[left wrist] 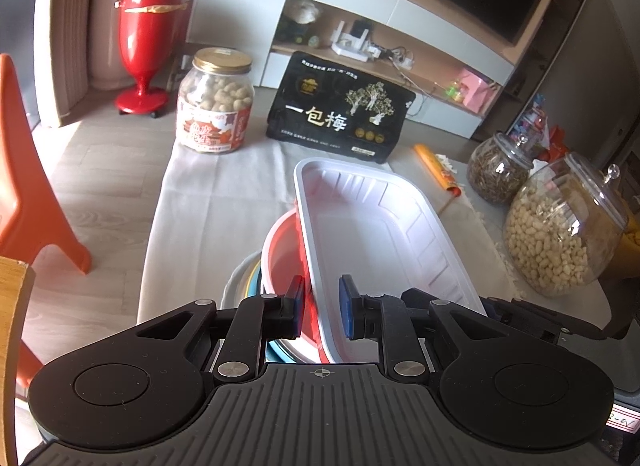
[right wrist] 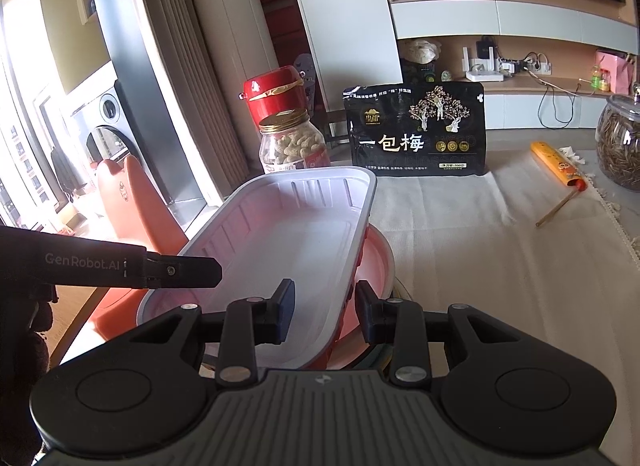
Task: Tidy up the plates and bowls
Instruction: 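Lower the tray onto the top of the bowl stack with both grippers, then open both grippers and pull them back from the tray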
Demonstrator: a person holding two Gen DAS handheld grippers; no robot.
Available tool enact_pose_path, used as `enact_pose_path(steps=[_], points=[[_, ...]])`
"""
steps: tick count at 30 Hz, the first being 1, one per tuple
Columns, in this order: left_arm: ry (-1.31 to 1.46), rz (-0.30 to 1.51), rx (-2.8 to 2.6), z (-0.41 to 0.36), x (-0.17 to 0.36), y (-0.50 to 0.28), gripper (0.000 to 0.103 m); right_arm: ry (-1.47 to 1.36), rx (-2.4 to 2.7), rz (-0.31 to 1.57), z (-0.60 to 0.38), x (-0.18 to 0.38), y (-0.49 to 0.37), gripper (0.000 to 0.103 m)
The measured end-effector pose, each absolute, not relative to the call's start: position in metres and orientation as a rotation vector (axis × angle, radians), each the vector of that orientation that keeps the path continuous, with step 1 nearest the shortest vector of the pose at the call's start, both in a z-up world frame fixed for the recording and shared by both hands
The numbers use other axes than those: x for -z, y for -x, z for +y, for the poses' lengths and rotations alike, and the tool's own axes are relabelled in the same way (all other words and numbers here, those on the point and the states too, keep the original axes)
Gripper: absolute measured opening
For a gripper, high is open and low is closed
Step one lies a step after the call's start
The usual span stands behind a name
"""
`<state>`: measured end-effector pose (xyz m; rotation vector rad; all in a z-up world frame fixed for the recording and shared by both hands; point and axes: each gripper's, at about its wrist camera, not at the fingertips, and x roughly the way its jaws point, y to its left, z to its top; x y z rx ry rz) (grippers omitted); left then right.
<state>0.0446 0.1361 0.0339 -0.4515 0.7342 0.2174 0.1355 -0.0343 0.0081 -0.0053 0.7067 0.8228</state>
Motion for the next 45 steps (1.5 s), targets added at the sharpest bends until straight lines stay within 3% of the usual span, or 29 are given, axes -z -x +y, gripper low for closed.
enact_pose_path(steps=[42,45], points=[[0.476,0.743,-0.242,0.128,-0.032,-0.032,0.02,0.005,-0.815,0.676,-0.045,-0.008,-0.127,0.033],[0.452,0.688,-0.267,0.125,-0.038,-0.025,0.02,-0.016,-0.802,0.642,-0.053,-0.013,-0.127,0.041]])
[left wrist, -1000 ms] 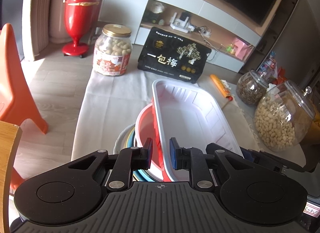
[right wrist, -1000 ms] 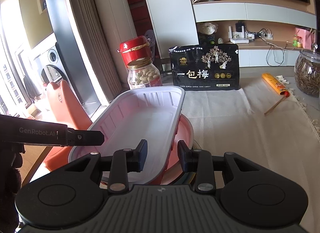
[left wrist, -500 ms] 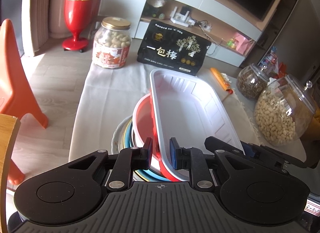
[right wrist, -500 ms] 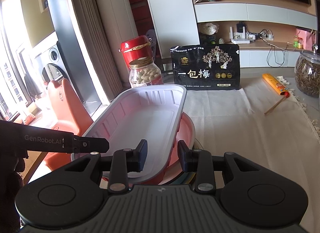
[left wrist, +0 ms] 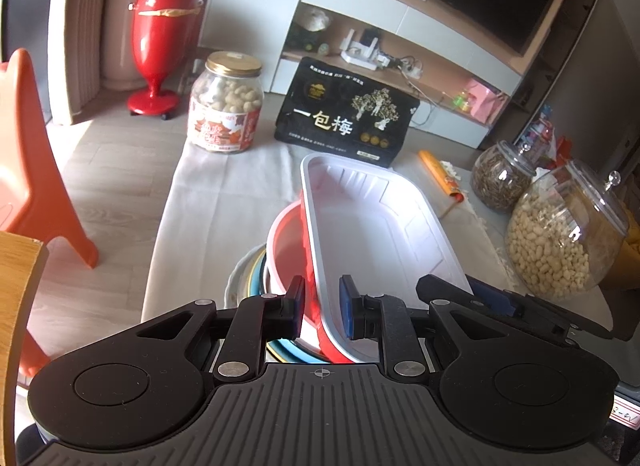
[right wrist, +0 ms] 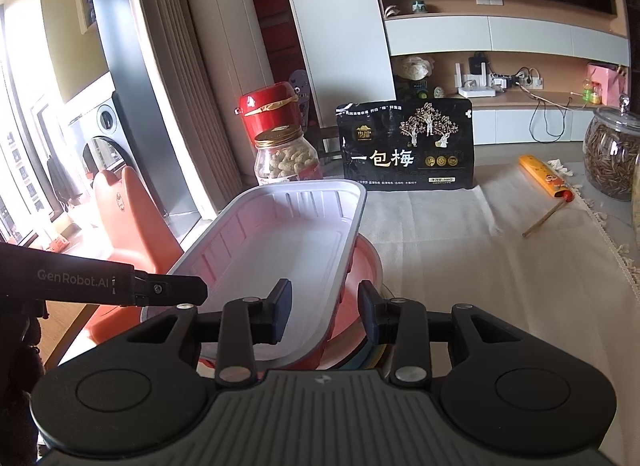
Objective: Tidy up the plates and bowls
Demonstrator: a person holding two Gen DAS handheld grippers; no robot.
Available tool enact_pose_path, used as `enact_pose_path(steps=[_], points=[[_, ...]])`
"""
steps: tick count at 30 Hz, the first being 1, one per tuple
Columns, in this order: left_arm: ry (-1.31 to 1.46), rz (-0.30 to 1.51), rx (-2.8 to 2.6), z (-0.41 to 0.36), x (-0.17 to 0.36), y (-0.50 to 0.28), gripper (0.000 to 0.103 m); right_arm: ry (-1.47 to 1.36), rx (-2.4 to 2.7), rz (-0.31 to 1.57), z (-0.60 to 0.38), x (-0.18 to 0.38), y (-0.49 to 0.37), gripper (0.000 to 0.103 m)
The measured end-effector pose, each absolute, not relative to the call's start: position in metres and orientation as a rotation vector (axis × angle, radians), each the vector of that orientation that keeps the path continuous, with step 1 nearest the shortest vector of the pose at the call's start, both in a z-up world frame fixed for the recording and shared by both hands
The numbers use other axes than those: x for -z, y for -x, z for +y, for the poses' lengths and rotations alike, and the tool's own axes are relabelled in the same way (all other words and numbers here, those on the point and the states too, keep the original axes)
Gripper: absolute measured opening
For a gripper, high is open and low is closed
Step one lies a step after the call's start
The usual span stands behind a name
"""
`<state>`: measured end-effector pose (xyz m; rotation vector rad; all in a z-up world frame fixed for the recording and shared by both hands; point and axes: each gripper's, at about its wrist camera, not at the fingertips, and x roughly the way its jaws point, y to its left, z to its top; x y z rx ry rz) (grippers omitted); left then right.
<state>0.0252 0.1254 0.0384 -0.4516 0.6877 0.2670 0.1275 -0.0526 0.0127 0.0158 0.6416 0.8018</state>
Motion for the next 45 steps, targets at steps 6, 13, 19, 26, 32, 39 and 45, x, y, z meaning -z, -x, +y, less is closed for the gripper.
enact_pose_path(steps=[6,13,19,26,32,39,45], points=[[0.383,0.447,-0.385,0.099,-0.066,0.014,0.02,-0.085,-0.795,0.486,-0.091,-0.039,-0.108,0.058],[0.309,0.387,-0.343,0.025,-0.054,0.052,0.019,-0.051,-0.793,0.295,-0.145,-0.039,-0.056,0.103],[0.291,0.526,-0.459,-0.019,-0.022,0.066,0.018,0.03,-0.75,0.503,-0.163,-0.014,-0.053,0.103],[0.295,0.646,-0.43,-0.026,-0.011,0.069,0.018,0.084,-0.714,0.687,-0.161,0.007,-0.054,0.103],[0.28,0.665,-0.448,-0.027,-0.012,0.07,0.018,0.105,-0.712,0.71,-0.157,0.012,-0.053,0.103],[0.26,0.687,-0.441,-0.031,-0.011,0.068,0.018,0.12,-0.733,0.708,-0.154,0.008,-0.049,0.103],[0.269,0.698,-0.436,-0.03,-0.011,0.07,0.018,0.116,-0.734,0.716,-0.155,0.009,-0.05,0.103]])
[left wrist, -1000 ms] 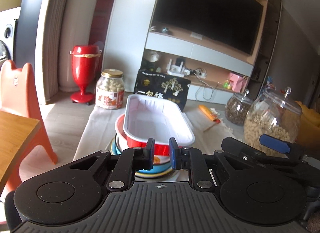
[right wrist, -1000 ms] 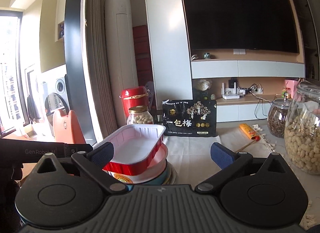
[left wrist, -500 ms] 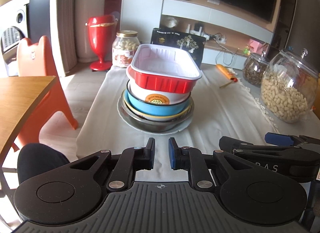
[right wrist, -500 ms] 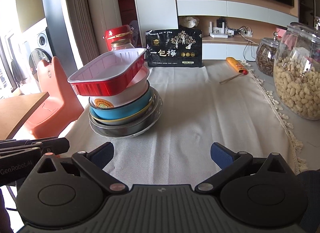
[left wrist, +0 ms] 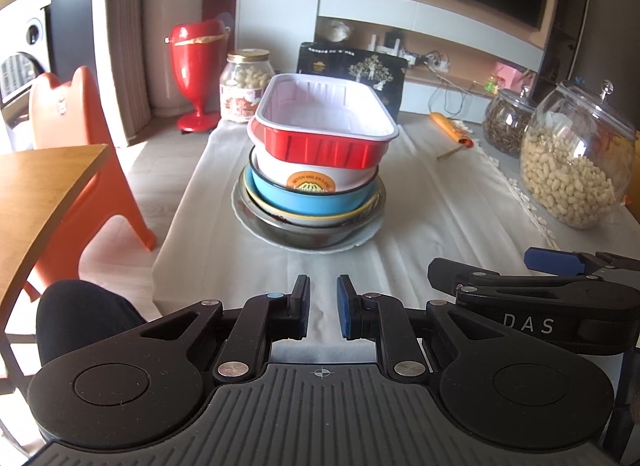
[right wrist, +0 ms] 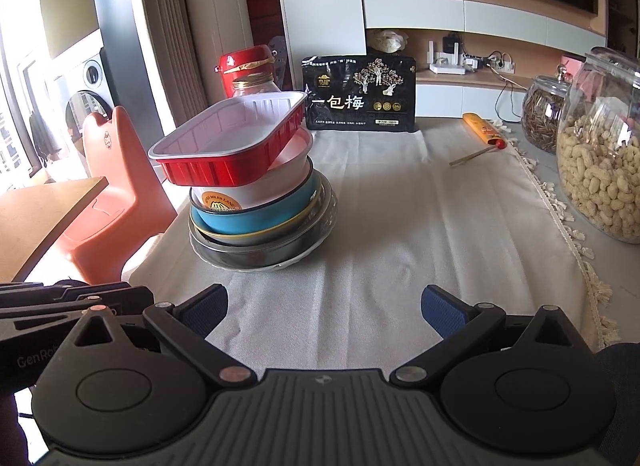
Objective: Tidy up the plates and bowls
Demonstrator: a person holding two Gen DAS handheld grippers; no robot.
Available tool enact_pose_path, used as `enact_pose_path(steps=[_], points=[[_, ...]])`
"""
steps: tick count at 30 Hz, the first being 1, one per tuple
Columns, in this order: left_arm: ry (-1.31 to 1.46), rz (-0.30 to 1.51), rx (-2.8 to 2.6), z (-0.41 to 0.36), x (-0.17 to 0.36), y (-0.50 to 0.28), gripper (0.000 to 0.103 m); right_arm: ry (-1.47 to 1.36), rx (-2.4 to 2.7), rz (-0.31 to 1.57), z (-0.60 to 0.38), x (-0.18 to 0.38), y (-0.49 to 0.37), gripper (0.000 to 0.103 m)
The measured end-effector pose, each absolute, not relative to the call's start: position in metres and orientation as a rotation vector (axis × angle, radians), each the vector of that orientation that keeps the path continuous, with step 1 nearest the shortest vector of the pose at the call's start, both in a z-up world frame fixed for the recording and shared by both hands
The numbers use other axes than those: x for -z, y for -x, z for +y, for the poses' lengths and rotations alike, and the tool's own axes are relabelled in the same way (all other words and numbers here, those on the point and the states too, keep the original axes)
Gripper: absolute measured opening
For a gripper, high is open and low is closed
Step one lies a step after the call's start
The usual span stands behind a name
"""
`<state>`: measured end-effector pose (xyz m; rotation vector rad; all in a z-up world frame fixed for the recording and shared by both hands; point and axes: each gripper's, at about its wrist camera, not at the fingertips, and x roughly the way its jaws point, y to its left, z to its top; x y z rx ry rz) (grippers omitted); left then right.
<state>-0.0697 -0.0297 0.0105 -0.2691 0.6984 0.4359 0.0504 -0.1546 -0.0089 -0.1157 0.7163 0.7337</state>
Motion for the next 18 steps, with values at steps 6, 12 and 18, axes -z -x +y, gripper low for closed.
enact_pose_path(steps=[6,12,18], points=[[0.268,0.707,-0.433,-0.0298,-0.0105,0.0687,0.017,0.12,-0.74,0.718,-0.1537,0.0097,-0.0499,0.103],[0.272,0.712,-0.432,-0.0302,-0.0093,0.0689,0.017,0.119,-0.741,0.728,-0.1532,0.0113,-0.0507,0.103],[0.273,0.713,-0.433,-0.0303,-0.0093,0.069,0.017,0.121,-0.74,0.735,-0.1521,0.0128,-0.0519,0.103]])
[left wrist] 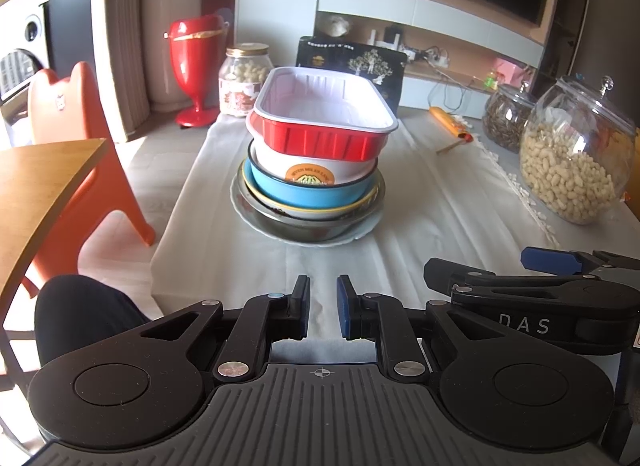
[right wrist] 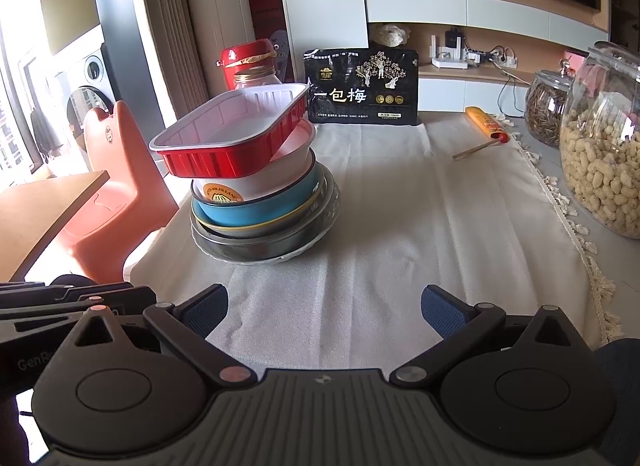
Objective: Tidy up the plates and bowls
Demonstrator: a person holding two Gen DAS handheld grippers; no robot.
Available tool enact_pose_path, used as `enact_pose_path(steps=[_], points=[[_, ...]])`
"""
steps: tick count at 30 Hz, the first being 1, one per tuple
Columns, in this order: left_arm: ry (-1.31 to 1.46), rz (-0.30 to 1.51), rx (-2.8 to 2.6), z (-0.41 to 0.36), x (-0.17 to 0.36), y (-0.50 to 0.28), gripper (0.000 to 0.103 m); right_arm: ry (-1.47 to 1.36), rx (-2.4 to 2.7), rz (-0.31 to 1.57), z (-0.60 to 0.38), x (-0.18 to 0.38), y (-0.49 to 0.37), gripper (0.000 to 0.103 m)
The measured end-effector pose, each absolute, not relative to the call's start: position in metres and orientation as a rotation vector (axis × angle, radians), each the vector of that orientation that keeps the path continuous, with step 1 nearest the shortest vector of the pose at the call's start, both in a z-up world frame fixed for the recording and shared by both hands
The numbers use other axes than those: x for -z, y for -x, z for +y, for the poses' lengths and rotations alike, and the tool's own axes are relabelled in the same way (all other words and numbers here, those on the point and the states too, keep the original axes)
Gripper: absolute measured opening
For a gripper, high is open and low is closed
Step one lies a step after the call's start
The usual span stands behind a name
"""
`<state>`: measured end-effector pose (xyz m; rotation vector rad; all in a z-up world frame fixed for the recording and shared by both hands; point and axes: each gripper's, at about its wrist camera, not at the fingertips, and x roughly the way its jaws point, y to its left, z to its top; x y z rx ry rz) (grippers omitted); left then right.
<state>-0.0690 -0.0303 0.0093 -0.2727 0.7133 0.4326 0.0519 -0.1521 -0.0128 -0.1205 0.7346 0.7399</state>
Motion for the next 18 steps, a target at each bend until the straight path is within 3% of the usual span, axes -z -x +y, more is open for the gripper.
enact_pose_path(steps=[18], points=[[0.283,0.721,-0.44,-0.0283,-0.0068,0.0691,0.017,0.121,-0.739,0.738,-0.1518,0.0136,-0.0518,0.103]])
